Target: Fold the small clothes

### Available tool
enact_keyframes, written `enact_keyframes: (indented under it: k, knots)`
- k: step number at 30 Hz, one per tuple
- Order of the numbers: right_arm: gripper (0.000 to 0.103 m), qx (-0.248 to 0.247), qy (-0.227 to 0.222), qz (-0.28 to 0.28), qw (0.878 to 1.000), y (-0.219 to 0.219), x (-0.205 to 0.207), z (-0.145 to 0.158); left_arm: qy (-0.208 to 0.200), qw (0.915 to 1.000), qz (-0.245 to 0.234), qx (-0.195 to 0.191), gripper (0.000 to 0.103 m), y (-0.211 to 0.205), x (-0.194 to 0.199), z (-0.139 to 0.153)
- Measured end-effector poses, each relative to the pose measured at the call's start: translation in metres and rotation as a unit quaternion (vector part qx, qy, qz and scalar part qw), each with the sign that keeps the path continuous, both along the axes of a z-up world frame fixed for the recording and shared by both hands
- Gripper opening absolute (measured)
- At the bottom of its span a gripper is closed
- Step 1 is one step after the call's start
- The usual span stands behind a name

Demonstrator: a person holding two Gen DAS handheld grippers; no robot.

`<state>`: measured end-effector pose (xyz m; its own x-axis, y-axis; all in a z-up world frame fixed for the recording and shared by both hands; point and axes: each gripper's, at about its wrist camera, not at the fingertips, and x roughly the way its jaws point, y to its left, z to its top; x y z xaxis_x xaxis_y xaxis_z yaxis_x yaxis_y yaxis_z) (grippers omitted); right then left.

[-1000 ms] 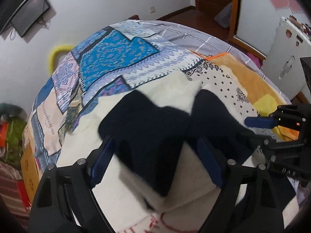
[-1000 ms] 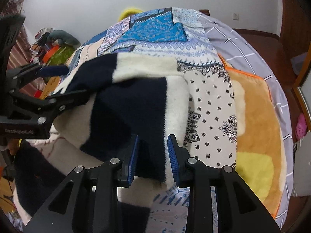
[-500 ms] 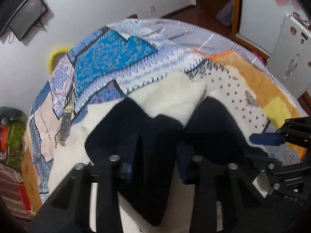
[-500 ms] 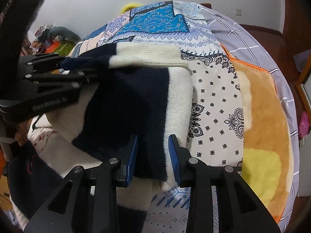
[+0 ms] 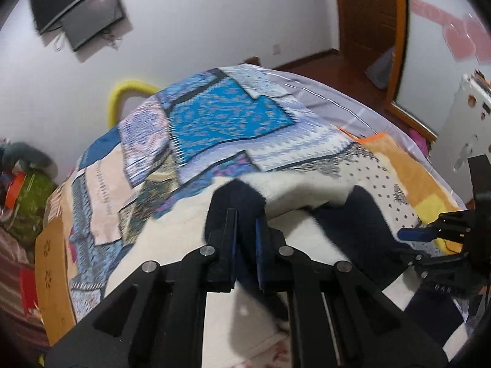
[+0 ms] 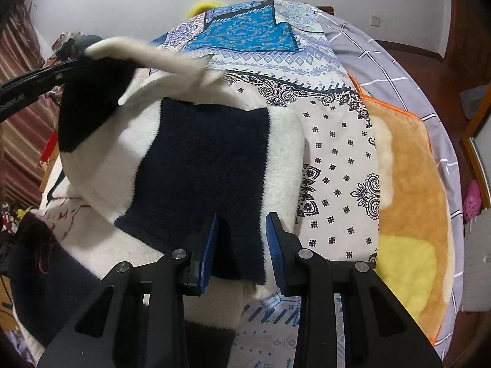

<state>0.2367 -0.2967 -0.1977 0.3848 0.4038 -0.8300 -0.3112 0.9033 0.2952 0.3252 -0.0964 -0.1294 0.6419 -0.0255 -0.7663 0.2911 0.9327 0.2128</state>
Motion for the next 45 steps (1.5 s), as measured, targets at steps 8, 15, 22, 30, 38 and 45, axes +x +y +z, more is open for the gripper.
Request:
enact_keyframes:
  k: [8,15,22,30,38,45]
  knots:
    - [0.029,-0.008,-0.009,0.003,1.000,0.005,-0.004,0.012,0.019,0.9968,0.068,-0.036,0.011,0.073,-0.028,-0.004]
    - [0.029,-0.012,-0.015,0.007,1.000,0.015,-0.007,0.020,0.041,0.9884,0.126,-0.074,0.010,0.129,-0.050,-0.018]
    - [0.029,-0.012,-0.025,0.006,1.000,0.026,-0.008,0.028,0.066,0.9845,0.133,-0.094,0.014,0.150,-0.062,-0.023]
    - [0.029,-0.006,-0.027,0.000,1.000,0.028,-0.007,0.030,0.050,0.9900,0.102,-0.084,0.061,0.129,-0.059,-0.017]
    - [0.030,0.000,-0.023,-0.003,1.000,0.024,-0.007,0.026,0.060,0.9963,0.047,-0.040,0.063,0.090,-0.035,-0.029]
    - [0.030,0.006,-0.015,-0.007,1.000,0.019,-0.006,0.019,0.068,0.9975,-0.010,0.015,0.063,0.048,-0.019,-0.044]
